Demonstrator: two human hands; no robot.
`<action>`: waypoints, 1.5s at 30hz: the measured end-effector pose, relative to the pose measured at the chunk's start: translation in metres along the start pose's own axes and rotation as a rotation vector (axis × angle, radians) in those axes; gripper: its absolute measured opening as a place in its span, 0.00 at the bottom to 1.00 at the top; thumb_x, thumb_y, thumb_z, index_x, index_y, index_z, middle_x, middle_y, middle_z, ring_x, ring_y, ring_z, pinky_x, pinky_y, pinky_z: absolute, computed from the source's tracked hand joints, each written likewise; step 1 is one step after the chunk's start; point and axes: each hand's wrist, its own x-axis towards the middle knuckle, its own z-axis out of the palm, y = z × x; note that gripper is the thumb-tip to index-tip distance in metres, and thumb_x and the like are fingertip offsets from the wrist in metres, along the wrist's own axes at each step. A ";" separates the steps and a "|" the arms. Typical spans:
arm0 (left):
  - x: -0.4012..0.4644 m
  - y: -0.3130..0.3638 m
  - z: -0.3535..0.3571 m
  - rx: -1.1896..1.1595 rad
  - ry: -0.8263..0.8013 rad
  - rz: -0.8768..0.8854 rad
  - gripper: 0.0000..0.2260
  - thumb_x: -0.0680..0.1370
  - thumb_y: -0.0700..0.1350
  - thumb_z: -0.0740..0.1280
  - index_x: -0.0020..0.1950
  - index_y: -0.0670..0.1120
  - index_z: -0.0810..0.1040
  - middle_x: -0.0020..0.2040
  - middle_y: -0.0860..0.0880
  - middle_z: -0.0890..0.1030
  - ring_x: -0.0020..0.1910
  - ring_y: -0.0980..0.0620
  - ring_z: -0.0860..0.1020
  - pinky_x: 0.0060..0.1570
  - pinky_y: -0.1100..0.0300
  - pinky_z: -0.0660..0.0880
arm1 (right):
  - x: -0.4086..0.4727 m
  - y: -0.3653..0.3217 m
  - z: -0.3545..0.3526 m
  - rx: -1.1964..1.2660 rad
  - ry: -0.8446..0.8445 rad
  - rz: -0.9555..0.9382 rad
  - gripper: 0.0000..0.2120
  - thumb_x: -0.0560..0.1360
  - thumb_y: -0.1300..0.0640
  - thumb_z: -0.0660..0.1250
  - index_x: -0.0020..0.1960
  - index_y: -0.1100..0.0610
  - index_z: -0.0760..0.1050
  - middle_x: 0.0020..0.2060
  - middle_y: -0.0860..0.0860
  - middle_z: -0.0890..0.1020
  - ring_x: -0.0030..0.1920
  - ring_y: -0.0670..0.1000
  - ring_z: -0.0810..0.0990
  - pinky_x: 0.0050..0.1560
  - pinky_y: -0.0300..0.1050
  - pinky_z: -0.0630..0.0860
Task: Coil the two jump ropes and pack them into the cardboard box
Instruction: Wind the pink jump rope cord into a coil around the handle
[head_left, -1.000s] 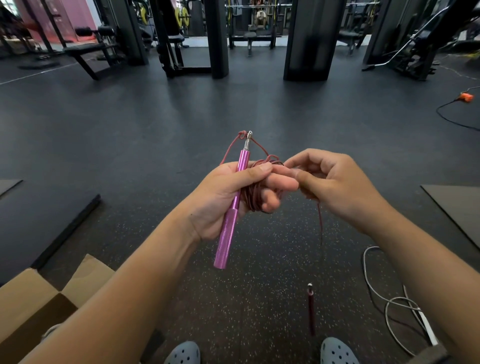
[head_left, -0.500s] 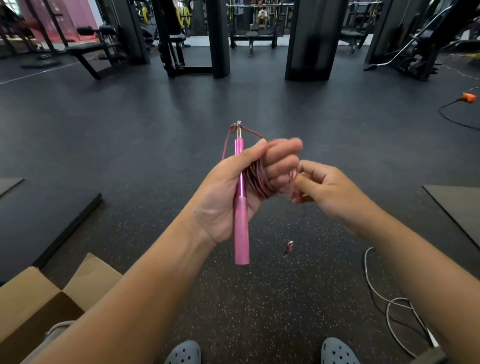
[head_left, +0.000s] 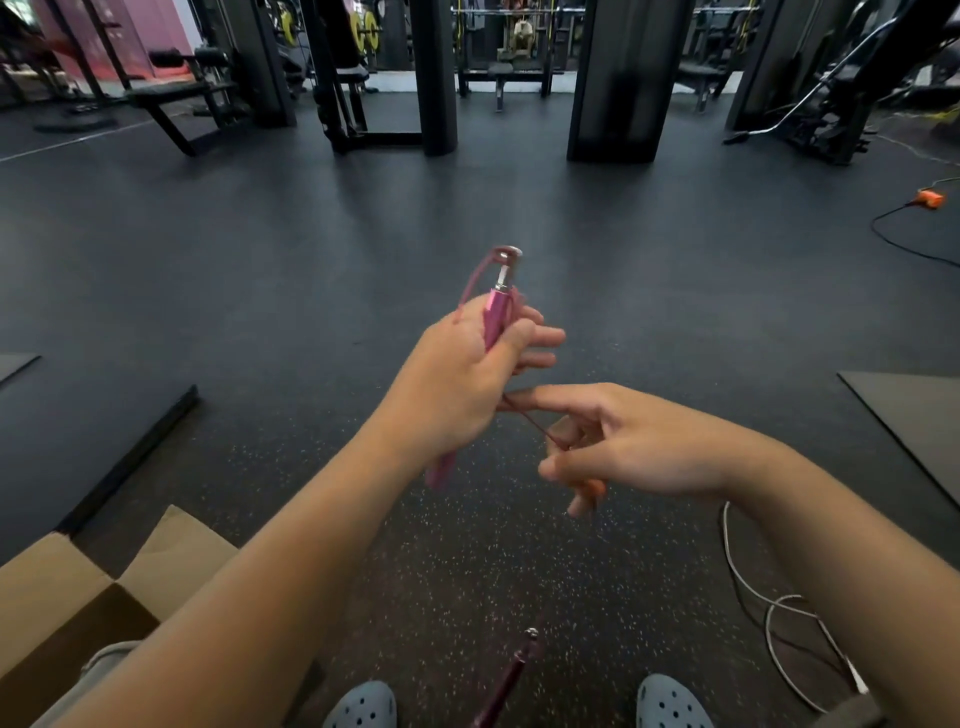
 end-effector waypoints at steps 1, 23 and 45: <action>0.000 -0.001 0.000 0.142 -0.035 0.028 0.08 0.85 0.42 0.60 0.59 0.41 0.76 0.53 0.51 0.85 0.50 0.56 0.85 0.48 0.64 0.81 | -0.001 -0.001 -0.001 -0.020 0.006 -0.011 0.27 0.79 0.66 0.67 0.70 0.39 0.74 0.34 0.54 0.73 0.33 0.52 0.76 0.41 0.52 0.82; -0.007 -0.004 -0.002 -0.440 -0.309 -0.201 0.10 0.83 0.43 0.64 0.50 0.39 0.81 0.31 0.49 0.80 0.26 0.53 0.77 0.36 0.59 0.77 | -0.003 0.019 -0.040 -0.223 0.734 -0.170 0.05 0.79 0.52 0.71 0.46 0.52 0.84 0.37 0.49 0.86 0.37 0.49 0.79 0.42 0.50 0.76; -0.008 0.003 0.008 -0.814 -0.151 -0.276 0.11 0.78 0.46 0.65 0.43 0.40 0.82 0.27 0.50 0.79 0.23 0.54 0.77 0.32 0.60 0.77 | 0.006 0.019 -0.028 -0.011 0.601 -0.146 0.10 0.83 0.51 0.64 0.49 0.56 0.81 0.31 0.52 0.80 0.29 0.52 0.73 0.34 0.45 0.71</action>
